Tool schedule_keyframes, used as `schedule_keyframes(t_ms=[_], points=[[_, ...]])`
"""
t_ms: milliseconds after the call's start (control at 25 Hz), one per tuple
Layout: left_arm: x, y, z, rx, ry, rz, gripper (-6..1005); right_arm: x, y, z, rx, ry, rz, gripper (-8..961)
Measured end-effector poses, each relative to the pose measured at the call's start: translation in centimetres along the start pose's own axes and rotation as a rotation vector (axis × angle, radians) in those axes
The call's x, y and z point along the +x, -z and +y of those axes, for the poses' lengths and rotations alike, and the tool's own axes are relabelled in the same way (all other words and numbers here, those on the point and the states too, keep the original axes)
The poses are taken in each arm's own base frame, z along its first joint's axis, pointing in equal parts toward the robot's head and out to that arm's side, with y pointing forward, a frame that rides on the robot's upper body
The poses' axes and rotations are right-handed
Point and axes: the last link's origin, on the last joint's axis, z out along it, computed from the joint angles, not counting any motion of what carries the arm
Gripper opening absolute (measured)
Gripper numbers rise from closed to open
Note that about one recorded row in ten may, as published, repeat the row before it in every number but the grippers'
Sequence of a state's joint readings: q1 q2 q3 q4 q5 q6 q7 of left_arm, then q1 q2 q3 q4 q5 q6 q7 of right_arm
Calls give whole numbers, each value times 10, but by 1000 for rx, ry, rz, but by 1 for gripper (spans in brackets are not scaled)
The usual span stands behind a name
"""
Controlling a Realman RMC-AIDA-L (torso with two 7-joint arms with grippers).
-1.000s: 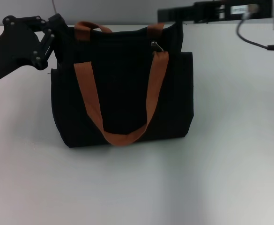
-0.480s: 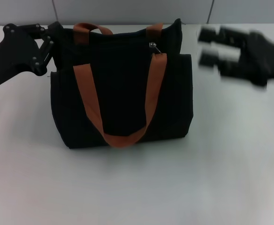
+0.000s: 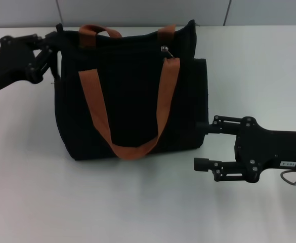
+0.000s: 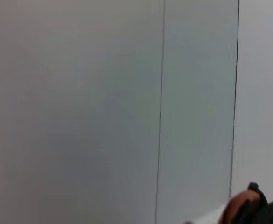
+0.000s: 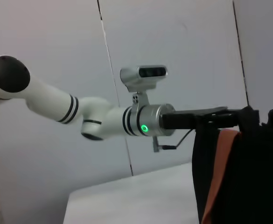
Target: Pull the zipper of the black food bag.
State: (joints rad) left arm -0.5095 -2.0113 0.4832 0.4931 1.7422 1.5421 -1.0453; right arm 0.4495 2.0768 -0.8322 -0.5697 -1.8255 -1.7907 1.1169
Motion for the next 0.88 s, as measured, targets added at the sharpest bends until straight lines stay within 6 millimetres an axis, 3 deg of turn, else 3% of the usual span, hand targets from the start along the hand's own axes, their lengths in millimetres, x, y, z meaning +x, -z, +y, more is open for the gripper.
schedule_keyframes(t_ms=[120,400,560,640,800,880], points=[[9,17,-8,-33,50,-80,46,0,0,1,-3,1,0,758],[36,46,-17,-85,110,-147,223,2,-2,2,-17,1,12,758],[43,52,-17,-107,126,-147,382,3,-3,2,-16,-4,12,758],[57,60,-14,-181,170,-137,455,4,-4,2,-16,-13,11,758],[58,59,-12,-203,174,-140,590,6,-5,3,-21,-20,18,758],[55,50,17,-376,122,-77,673,7,-5,3,-22,-16,19,758]])
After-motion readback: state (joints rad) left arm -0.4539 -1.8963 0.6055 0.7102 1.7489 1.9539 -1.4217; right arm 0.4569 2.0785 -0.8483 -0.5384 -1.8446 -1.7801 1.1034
